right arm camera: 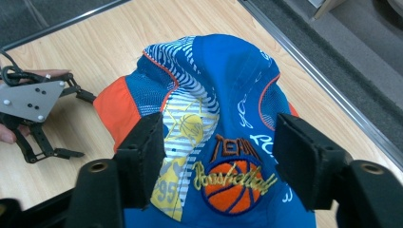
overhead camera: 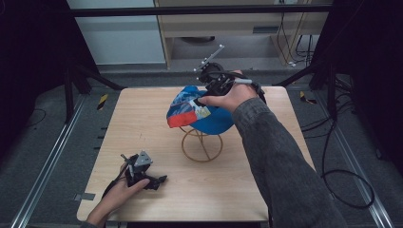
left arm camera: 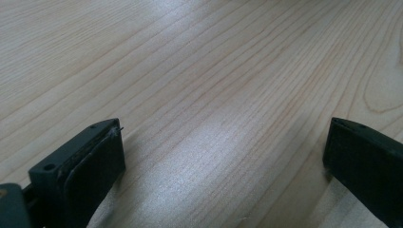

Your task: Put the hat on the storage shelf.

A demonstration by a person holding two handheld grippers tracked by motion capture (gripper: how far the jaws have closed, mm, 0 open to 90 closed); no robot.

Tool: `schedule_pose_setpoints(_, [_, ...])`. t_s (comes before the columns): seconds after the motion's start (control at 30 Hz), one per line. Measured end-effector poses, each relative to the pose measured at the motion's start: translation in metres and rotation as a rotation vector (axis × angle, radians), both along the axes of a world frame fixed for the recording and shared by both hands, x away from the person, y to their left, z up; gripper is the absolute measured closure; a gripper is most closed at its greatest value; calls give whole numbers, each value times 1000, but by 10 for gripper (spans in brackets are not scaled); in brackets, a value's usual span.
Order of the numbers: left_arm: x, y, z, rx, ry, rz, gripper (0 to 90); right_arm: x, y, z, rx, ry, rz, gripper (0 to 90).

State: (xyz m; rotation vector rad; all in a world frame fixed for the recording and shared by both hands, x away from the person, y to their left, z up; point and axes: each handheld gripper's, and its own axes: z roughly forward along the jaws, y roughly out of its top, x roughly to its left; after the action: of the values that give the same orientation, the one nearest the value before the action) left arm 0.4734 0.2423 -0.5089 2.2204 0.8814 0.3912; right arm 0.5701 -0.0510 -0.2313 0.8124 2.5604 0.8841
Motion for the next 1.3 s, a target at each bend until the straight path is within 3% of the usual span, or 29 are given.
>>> schedule_pose_setpoints(0.27, [0, 0, 0, 0, 0, 0, 0, -3, -3, 4, 34, -7, -25, 215])
schedule_pose_setpoints(0.47, [0, 0, 0, 0, 0, 0, 0, -6, -6, 6, 79, -16, -74, 98])
schedule_pose_setpoints(0.87, [0, 0, 0, 1, -2, 1, 0, -18, -19, 10, 107, -40, -71, 53])
schedule_pose_setpoints(1.3, [0, 0, 0, 3, 0, 0, 0, -33, -43, 10, 136, -70, -107, 51])
